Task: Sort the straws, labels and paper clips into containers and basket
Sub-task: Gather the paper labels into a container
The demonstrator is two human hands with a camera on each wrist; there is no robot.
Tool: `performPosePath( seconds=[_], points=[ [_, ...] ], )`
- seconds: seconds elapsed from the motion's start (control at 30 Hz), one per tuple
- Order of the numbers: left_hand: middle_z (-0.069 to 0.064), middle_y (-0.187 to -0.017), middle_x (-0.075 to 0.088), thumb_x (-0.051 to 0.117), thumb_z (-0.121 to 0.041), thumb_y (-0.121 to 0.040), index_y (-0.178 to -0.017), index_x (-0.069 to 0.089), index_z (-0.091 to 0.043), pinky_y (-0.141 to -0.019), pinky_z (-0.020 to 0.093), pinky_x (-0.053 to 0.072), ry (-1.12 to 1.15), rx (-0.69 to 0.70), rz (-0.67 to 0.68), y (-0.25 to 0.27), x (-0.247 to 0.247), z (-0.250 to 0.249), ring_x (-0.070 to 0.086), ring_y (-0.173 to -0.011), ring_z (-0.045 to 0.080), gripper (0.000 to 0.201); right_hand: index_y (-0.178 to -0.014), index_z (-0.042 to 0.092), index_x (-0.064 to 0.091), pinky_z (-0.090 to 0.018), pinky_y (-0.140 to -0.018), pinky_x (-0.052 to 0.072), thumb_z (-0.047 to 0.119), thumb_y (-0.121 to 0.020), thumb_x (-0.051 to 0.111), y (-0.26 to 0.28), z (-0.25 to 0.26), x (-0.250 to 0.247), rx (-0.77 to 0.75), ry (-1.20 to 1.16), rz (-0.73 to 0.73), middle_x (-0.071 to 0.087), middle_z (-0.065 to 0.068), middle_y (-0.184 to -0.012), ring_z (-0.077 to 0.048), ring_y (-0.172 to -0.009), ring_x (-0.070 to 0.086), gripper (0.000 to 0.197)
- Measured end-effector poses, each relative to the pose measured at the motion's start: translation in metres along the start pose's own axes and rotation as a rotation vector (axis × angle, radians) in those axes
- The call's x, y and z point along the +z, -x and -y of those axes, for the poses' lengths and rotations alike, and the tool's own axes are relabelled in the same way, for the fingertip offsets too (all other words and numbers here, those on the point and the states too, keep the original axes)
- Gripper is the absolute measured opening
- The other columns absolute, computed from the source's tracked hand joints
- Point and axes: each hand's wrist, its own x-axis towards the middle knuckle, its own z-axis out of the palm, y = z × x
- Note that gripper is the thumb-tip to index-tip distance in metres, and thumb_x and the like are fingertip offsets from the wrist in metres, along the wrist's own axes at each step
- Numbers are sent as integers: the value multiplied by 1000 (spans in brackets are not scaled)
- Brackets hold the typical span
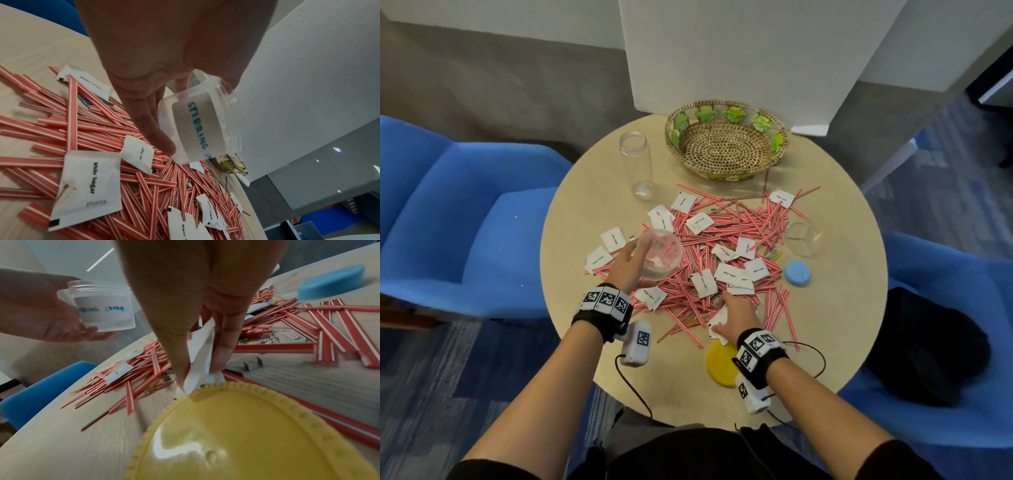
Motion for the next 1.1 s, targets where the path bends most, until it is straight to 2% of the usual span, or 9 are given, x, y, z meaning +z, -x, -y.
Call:
performPosePath(
  seconds=[0.1,0.3,0.4,0.5,0.63,0.77,0.93,1.03,1.1],
  points=[
    [11,-138,49,55,-50,-97,-143,48,-16,-64,44,62,45,-6,16,2,3,-3,58,-93,15,57,-122,16,60,-33,-92,51,20,-78,81,0,-1,-3,-2,18,-17,64,-5,-118,-24,-110,61,49],
    [9,-129,54,52,-49,-99,-142,48,-15,-58,35,61,15,27,16,1,11,-8,59,-87,9,55,-120,27,68,-33,-94,50,35,-82,73,1,-16,-18,10,84,-64,69,2,-120,-21,-113,61,39],
    [4,-123,53,51,-48,-100,-141,48,-15,-58,36,61,8,32,33,3,19,-11,59,-87,8,52,-116,25,70,-33,-99,48,20,-82,73,-4,-11,-19,-28,-40,-91,68,1,-119,-20,-113,60,34],
    [6,-123,54,52,-51,-99,-140,50,-18,-70,52,62,37,15,47,5,23,-16,62,-90,13,53,-127,23,62,-30,-100,43,14,-79,78,-9,-7,-26,-32,-104,-99,56,-3,-121,-21,-115,56,51],
    [6,-122,55,52,-50,-99,-130,52,-22,-73,53,62,48,9,49,1,25,-24,62,-95,17,42,-144,24,43,-34,-98,45,17,-70,87,-16,-14,-60,63,-119,50,54,-6,-123,-23,-115,55,86],
    [6,-125,59,51,-58,-96,-129,55,-24,-79,45,59,-25,38,24,-3,28,-25,63,-107,27,47,-103,11,74,-24,-90,50,13,-71,87,-29,-20,-89,96,-93,74,70,-1,-101,-15,-100,65,34],
    [10,-126,60,53,-63,-93,-133,55,-20,-81,55,60,-8,21,54,-13,37,-27,67,-105,30,59,-73,22,72,-20,-67,51,15,-74,84,-45,-20,-102,44,-300,-10,69,3,-77,-10,-73,63,14],
    [11,-124,59,52,-57,-96,-137,52,-17,-73,50,62,6,2,70,-19,41,-30,68,-98,26,57,-77,25,70,-25,-71,53,18,-75,84,-63,-25,-96,75,-401,-128,69,-1,-84,-19,-82,65,15],
    [10,-123,59,52,-57,-95,-137,52,-17,-71,48,63,-10,5,76,-19,45,-32,67,-97,25,58,-100,18,74,-25,-77,50,24,-80,81,-71,-25,-88,65,-324,-125,69,-2,-97,-20,-93,64,22]
  ],
)
